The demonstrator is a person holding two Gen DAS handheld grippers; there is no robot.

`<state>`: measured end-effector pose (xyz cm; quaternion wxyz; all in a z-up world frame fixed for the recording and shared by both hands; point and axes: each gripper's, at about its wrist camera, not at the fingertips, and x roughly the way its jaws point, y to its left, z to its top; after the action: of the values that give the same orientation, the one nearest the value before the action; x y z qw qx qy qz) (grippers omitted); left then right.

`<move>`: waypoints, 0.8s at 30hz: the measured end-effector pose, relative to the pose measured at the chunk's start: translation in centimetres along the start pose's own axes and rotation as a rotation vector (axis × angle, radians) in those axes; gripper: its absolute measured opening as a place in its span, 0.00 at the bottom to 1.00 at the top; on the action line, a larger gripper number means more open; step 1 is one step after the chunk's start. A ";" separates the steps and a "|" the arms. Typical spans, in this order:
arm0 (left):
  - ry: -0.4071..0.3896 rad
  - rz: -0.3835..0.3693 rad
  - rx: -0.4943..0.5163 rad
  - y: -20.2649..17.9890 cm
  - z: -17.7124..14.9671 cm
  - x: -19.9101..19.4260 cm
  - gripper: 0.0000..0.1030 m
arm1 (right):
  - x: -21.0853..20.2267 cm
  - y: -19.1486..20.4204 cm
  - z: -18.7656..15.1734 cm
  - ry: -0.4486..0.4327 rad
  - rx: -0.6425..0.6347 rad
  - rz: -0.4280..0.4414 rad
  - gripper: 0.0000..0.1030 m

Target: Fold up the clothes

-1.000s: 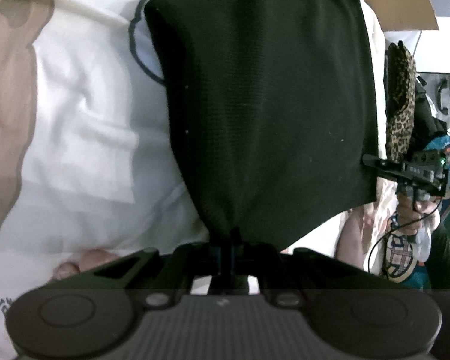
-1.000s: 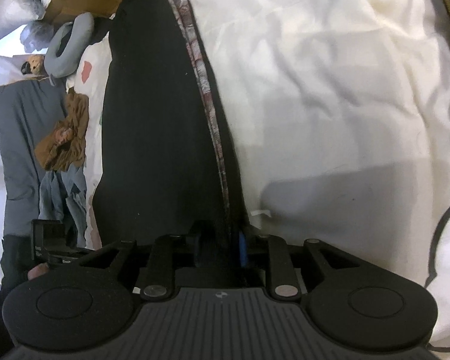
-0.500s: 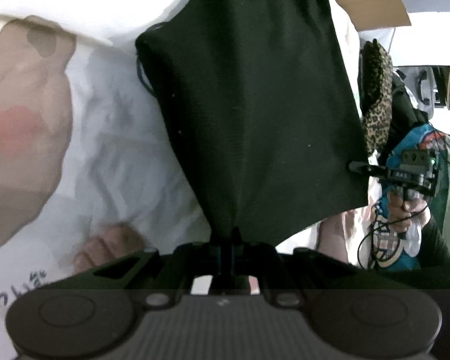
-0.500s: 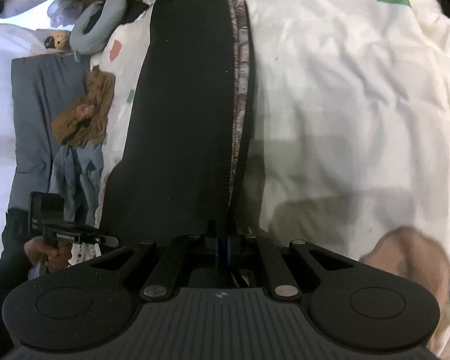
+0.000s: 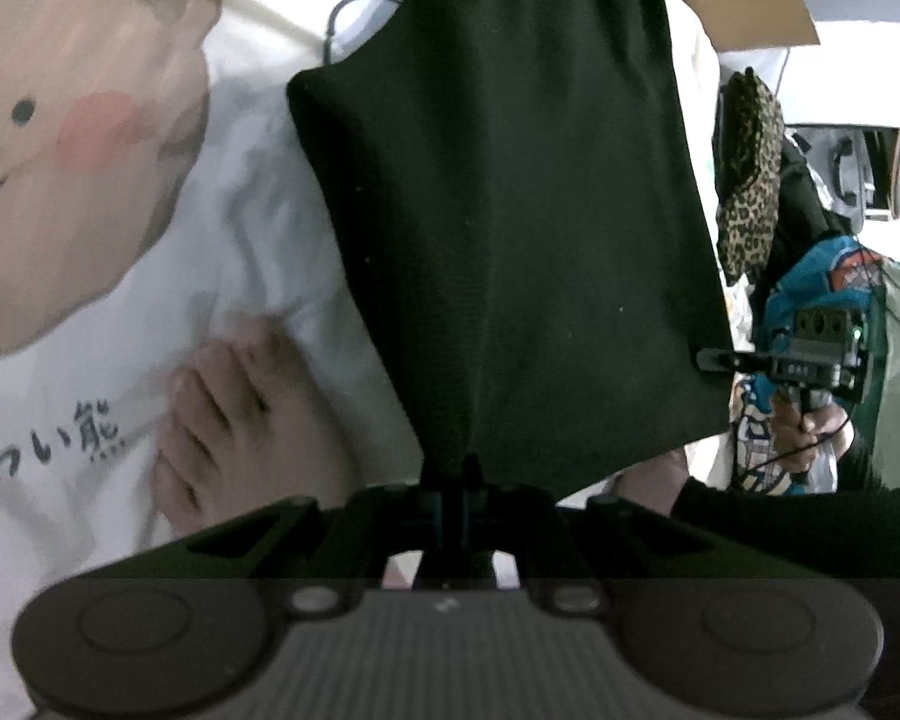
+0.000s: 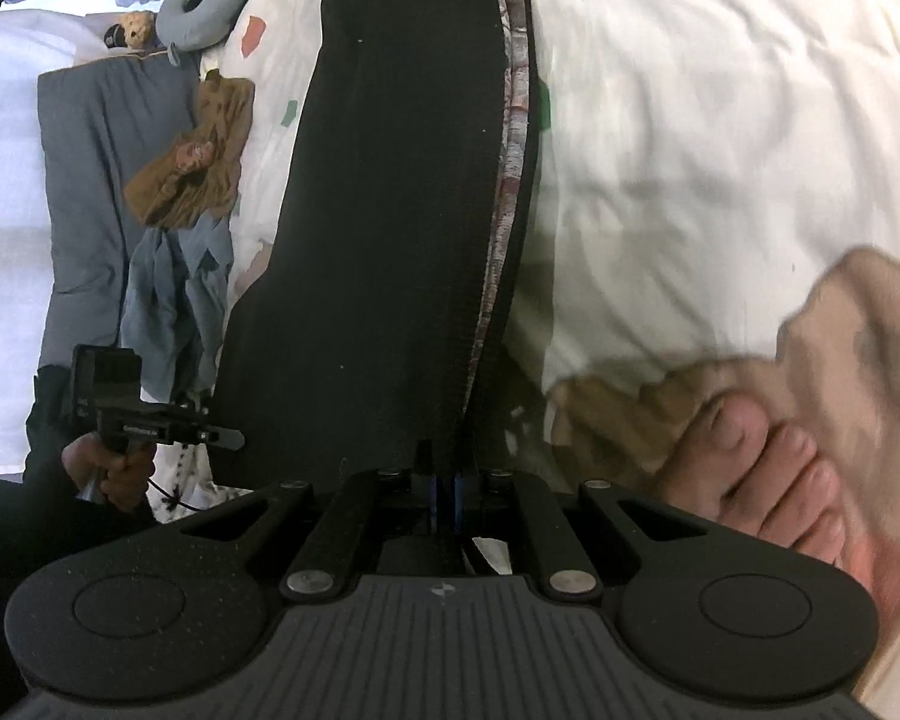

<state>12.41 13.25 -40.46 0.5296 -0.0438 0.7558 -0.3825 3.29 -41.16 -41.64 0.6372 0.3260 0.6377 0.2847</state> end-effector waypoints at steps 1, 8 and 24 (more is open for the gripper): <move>-0.006 -0.007 -0.005 0.0 -0.1 -0.1 0.05 | 0.0 0.0 -0.2 -0.001 0.004 0.000 0.02; -0.067 -0.031 0.014 -1.2 0.8 -1.9 0.05 | -0.9 0.8 0.5 -0.059 -0.009 0.037 0.03; -0.228 -0.005 0.054 -2.4 5.0 -6.3 0.06 | -3.6 3.2 5.0 -0.216 -0.043 0.092 0.03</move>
<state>18.52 11.85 -34.80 0.6121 -0.0748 0.6800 -0.3966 8.36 -42.20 -36.98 0.6955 0.3698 0.5434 0.2903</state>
